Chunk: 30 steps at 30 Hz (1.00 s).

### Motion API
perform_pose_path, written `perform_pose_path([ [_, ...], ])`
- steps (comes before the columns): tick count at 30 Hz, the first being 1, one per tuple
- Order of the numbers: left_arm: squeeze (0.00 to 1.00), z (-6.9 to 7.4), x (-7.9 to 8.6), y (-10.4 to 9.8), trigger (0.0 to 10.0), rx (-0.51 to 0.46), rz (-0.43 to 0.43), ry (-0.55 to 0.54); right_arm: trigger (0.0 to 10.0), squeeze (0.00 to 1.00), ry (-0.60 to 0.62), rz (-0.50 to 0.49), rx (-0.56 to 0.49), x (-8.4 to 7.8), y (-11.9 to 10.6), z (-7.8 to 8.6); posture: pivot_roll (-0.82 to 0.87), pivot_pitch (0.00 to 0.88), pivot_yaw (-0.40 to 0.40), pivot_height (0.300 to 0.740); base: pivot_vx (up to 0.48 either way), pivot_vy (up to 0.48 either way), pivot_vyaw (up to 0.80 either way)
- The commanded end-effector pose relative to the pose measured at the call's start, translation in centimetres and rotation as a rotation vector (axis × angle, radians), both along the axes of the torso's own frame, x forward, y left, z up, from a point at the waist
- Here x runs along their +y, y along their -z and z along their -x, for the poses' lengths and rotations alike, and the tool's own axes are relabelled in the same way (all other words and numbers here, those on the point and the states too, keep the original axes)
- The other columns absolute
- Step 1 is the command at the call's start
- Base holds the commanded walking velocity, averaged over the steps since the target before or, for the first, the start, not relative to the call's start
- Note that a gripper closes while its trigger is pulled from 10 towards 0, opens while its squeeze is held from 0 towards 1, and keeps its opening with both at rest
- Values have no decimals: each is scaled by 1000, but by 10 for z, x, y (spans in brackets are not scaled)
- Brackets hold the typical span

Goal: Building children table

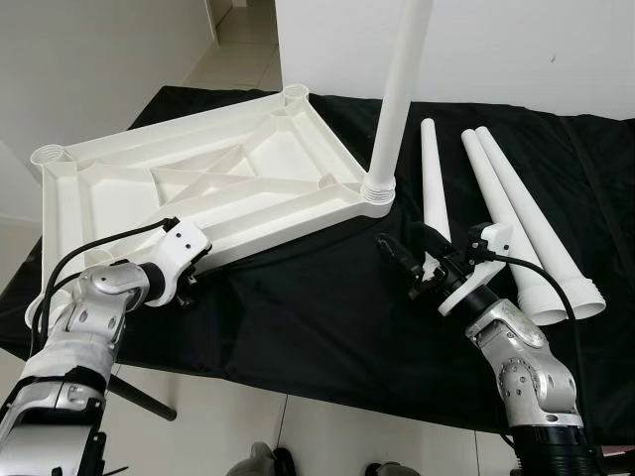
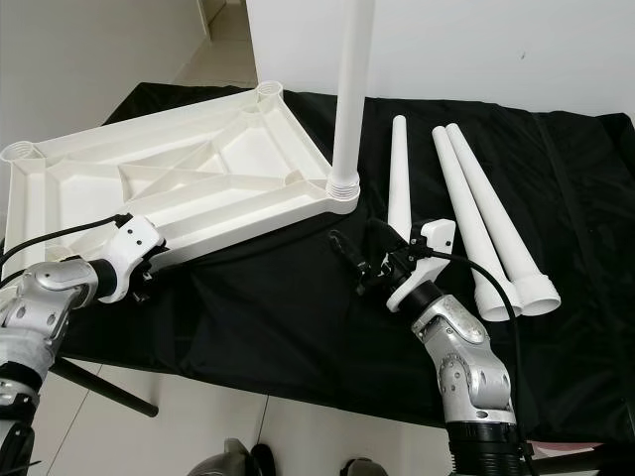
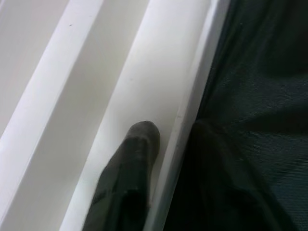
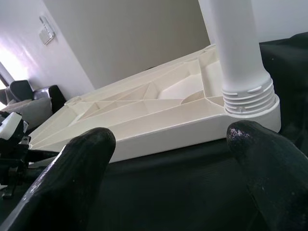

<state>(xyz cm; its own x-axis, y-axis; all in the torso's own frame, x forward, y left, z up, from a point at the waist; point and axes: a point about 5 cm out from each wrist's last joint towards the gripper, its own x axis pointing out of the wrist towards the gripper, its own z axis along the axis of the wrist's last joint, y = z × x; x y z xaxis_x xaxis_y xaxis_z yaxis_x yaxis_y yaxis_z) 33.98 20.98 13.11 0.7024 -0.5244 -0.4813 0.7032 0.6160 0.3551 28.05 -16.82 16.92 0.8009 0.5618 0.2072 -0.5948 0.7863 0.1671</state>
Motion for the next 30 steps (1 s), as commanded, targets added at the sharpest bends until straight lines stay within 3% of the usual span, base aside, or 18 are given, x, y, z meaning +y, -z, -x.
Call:
perform_pose_path([
  [1, 0, -5, 9, 8, 0, -99, -32, -228, 10000, 0, 0, -4, 2, 1, 2, 0, -130, 90, 107, 740, 0, 0, 0],
  [7, 0, -6, -23, 4, 0, -108, 27, -148, 10000, 0, 6, -3, 0, -1, 1, -1, -126, 102, 106, 740, 0, 0, 0],
  [10, 0, -7, -28, 3, 0, -114, 39, -146, 10000, 0, 6, -3, 0, -1, 1, -1, -124, 103, 104, 740, 0, 0, 0],
  [12, 0, -8, -49, 0, 0, -126, 83, -113, 10000, 0, 5, -4, 0, 0, 1, -1, -124, 105, 103, 740, 0, 0, 0],
  [14, 0, -8, -58, -1, 0, -128, 102, -100, 10000, 0, 4, -4, 0, 0, 1, -1, -124, 105, 103, 740, 0, 0, 0],
  [16, 0, -9, -83, -3, 0, -131, 145, -67, 10000, 0, 5, -4, 0, 1, 1, -2, -122, 108, 100, 740, 0, 0, 0],
  [17, 0, -9, -83, -3, 0, -131, 145, -67, 10000, 0, 5, -4, 0, 1, 1, -2, -122, 108, 100, 740, 0, 0, 0],
  [18, 0, -8, -100, -5, 0, -133, 161, -32, 10000, 0, 4, -3, 0, 1, 1, -2, -122, 108, 100, 740, 0, 0, 0],
  [21, 0, -7, -110, -6, 0, -135, 172, -8, 10000, 0, 4, -3, 0, 1, 1, -2, -122, 108, 100, 740, 0, 0, 0],
  [23, 0, 3, -138, -6, 0, -106, 212, 53, 10000, 0, 8, -3, -2, 0, 0, -1, -135, 121, 108, 740, 0, 0, 0],
  [24, 0, 3, -138, -6, 0, -106, 212, 53, 10000, 0, 8, -3, -2, 0, 0, -1, -135, 121, 108, 740, 0, 0, 0],
  [26, 0, 12, -154, -3, 0, -82, 236, 75, 10000, 0, 16, -3, -2, -1, 0, 1, -135, 124, 109, 740, 0, 0, 0],
  [30, 0, 17, -163, 0, 0, -75, 246, 73, 10000, 0, 22, -5, 0, -2, 1, 2, -130, 126, 110, 740, 0, 0, 0],
])
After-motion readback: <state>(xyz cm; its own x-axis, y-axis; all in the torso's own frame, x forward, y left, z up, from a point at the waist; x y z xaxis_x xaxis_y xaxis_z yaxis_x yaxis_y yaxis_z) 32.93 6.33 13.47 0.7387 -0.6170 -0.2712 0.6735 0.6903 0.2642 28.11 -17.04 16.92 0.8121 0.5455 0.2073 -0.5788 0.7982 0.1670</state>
